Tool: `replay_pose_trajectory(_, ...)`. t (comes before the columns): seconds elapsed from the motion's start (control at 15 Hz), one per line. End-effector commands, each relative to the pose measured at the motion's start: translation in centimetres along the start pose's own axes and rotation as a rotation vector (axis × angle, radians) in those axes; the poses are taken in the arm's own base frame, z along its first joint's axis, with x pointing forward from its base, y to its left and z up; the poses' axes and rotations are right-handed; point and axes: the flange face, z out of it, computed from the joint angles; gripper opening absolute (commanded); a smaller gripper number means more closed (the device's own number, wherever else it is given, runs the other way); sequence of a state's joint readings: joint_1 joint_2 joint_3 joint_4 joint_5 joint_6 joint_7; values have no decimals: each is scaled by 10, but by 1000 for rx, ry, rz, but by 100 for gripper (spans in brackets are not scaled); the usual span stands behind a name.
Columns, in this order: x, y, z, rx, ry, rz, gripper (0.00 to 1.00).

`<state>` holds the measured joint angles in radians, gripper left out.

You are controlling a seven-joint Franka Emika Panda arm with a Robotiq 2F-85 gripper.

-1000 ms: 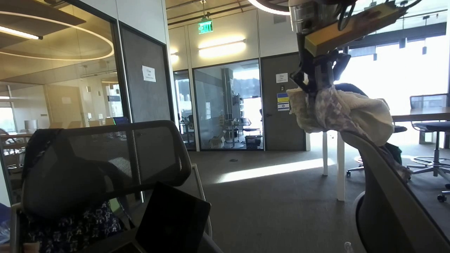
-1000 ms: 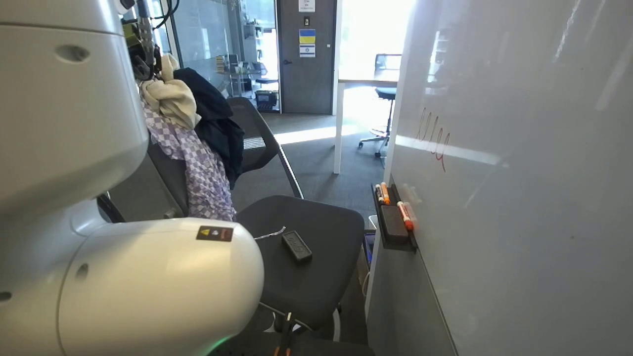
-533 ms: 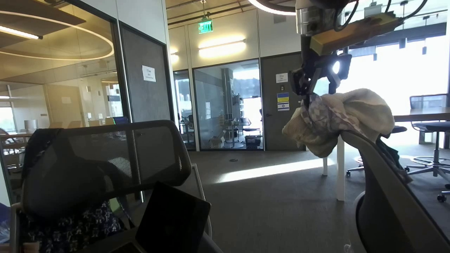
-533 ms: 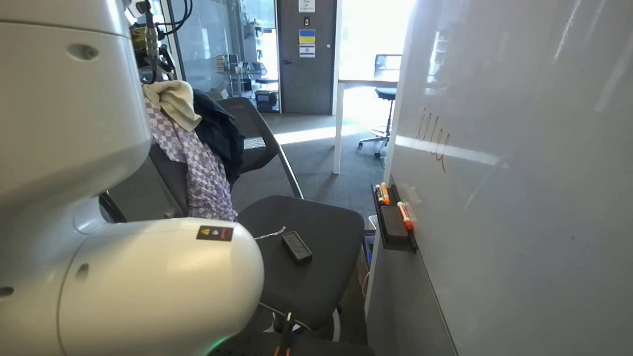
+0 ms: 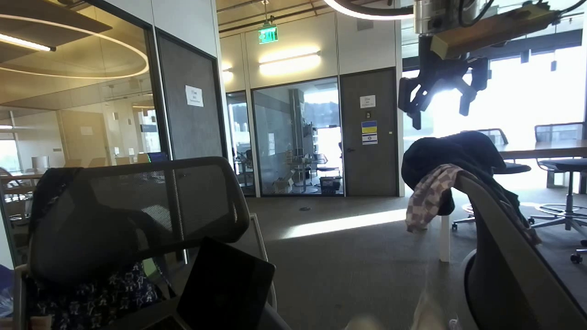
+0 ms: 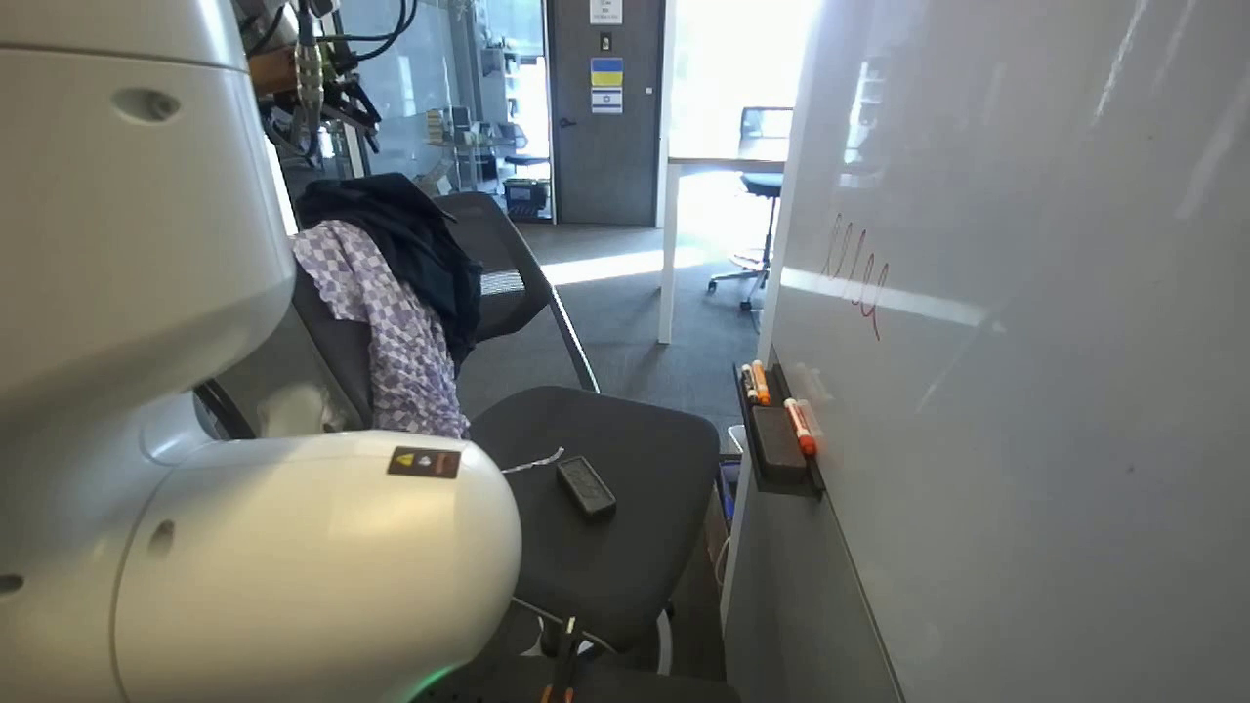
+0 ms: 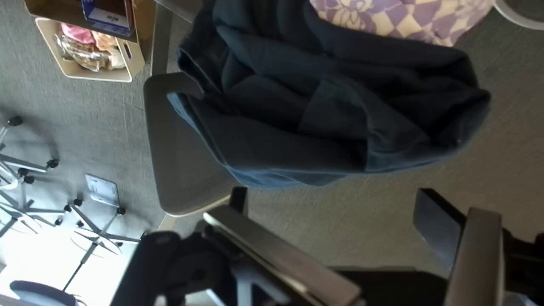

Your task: Put the clothes on the seat on the backrest of the chair and put the duster on the holder of the whiteboard

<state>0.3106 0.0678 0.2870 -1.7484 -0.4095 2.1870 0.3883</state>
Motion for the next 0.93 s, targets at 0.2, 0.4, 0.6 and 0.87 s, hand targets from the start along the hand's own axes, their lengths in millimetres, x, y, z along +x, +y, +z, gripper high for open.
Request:
replay_pose_trajectory(0.2,-50,79,51,-20,-151,154,100)
replay_pose_trajectory(0.4,-87,105,94,-53,-236,233,100)
replay_pose_trajectory(0.6,-125,129,122,-72,-312,322,100)
replay_pose_trajectory(0.87,-176,149,162,-101,-434,433,100)
